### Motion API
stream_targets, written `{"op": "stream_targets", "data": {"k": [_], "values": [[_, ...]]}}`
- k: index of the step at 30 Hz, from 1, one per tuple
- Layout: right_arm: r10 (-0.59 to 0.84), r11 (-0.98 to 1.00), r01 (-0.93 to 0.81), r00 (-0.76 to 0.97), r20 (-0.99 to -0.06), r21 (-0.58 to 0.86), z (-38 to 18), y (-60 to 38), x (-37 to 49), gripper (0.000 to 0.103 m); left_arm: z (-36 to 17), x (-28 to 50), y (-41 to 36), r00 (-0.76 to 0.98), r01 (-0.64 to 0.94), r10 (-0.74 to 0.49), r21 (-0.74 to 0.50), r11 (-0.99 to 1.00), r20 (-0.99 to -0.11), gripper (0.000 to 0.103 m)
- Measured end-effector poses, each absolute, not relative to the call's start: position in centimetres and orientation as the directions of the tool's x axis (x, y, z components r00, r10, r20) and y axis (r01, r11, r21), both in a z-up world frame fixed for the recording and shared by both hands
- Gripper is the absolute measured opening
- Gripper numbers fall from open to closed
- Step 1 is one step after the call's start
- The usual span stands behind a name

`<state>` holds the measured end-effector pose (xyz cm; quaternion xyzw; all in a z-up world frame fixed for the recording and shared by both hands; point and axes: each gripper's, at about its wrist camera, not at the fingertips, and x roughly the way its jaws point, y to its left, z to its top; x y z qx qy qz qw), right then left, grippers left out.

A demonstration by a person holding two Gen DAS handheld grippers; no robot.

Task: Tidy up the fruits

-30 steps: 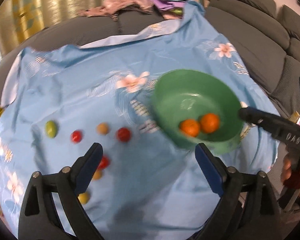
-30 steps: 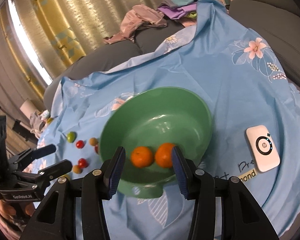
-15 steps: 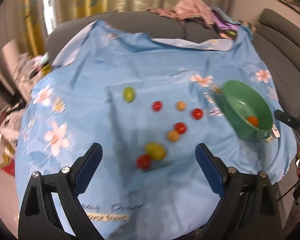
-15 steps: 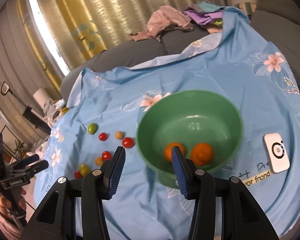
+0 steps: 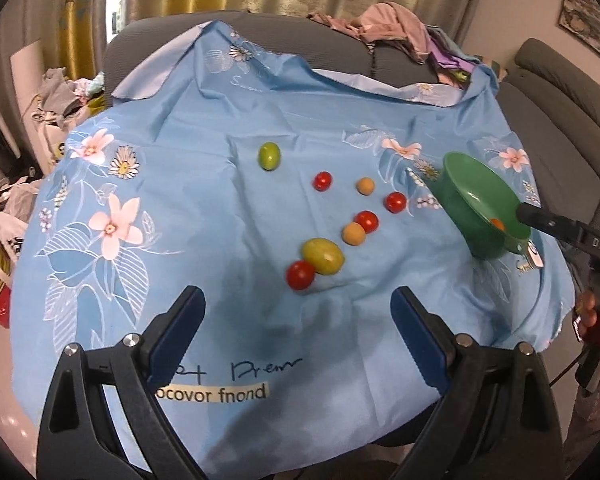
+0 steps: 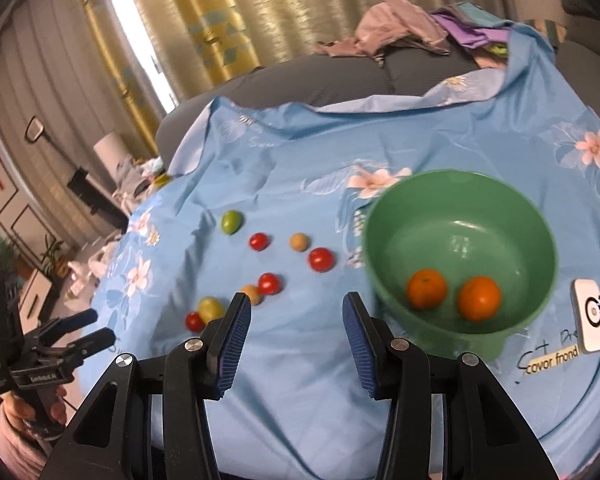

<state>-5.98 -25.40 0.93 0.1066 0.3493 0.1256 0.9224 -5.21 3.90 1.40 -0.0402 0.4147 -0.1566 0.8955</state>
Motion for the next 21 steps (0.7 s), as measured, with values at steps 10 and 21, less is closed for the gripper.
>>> {"op": "stream_targets", "data": {"k": [10, 21], "values": [[0.334, 0.942, -0.212, 0.692, -0.640, 0.261, 0.3, -22.4, -5.2, 0.048, -0.4, -4.4, 3.1, 0.568, 0.303, -0.371, -0.232, 0.924, -0.734, 0.094], [0.359, 0.933, -0.236, 0.660, -0.660, 0.272, -0.8, -21.4, -2.8, 0.048, -1.1, -1.5, -0.7, 0.534, 0.394, -0.417, -0.220, 0.893, -0.735, 0.090]]}}
